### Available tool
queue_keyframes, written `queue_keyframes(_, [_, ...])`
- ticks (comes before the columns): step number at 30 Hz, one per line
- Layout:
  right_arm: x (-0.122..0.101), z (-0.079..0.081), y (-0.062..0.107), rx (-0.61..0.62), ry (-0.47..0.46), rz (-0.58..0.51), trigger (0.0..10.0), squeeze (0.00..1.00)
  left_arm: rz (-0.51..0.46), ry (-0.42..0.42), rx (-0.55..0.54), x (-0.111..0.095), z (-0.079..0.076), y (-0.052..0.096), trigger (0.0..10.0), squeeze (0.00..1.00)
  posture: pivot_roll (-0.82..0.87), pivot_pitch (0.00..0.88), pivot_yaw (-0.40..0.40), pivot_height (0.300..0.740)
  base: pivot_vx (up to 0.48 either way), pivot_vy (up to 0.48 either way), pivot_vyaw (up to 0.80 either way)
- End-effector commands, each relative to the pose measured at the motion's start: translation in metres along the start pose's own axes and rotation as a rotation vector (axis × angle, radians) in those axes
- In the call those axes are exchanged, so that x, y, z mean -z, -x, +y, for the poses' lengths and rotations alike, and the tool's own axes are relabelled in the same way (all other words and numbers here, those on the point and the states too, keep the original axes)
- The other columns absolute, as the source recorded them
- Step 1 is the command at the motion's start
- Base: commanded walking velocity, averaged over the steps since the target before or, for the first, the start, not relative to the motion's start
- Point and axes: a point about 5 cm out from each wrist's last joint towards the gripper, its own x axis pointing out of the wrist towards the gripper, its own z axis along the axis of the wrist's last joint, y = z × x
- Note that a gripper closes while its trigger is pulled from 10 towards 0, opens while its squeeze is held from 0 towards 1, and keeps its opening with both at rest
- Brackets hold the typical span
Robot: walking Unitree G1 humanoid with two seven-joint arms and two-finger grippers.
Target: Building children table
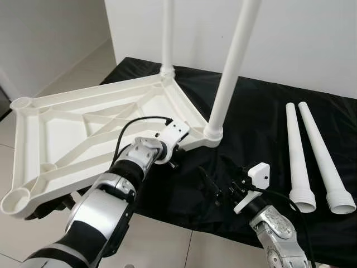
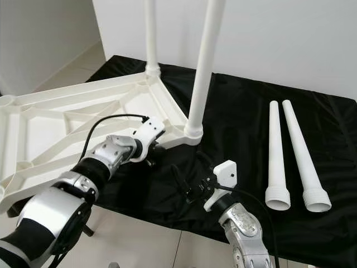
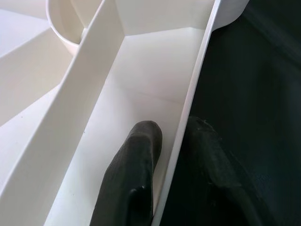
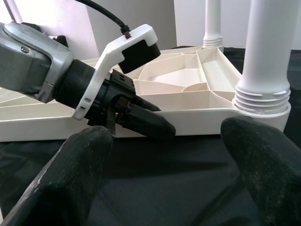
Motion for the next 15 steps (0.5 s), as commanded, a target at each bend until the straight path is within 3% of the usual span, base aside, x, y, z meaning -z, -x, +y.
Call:
queue_keyframes(1, [0.001, 0.001, -0.001, -0.003, -0.006, -0.004, 10.0, 0.00, -0.068, 0.015, -0.119, -0.013, 0.006, 0.001, 10.0, 0.00, -0.11, 0.001, 0.011, 0.740, 0.000, 0.000, 0.00])
queue_keyframes(4, [0.001, 0.003, -0.003, -0.002, -0.011, -0.011, 10.0, 0.00, -0.092, 0.012, -0.128, -0.029, -0.001, -0.004, 10.0, 0.00, -0.11, 0.000, 0.018, 0.740, 0.000, 0.000, 0.00])
queue_keyframes(13, [0.002, 0.006, -0.007, -0.006, -0.006, -0.019, 10.0, 0.00, -0.097, -0.027, -0.117, -0.042, -0.019, -0.014, 10.0, 0.00, -0.12, 0.000, 0.032, 0.740, 0.000, 0.000, 0.00])
queue_keyframes(14, [0.002, 0.006, -0.007, -0.004, -0.009, -0.020, 10.0, 0.00, -0.094, -0.031, -0.103, -0.042, -0.022, -0.015, 10.0, 0.61, -0.12, 0.000, 0.034, 0.740, 0.000, 0.000, 0.00])
queue_keyframes(15, [0.002, 0.006, -0.007, -0.004, -0.009, -0.020, 10.0, 0.00, -0.094, -0.031, -0.103, -0.042, -0.022, -0.015, 10.0, 0.61, -0.12, 0.000, 0.034, 0.740, 0.000, 0.000, 0.00])
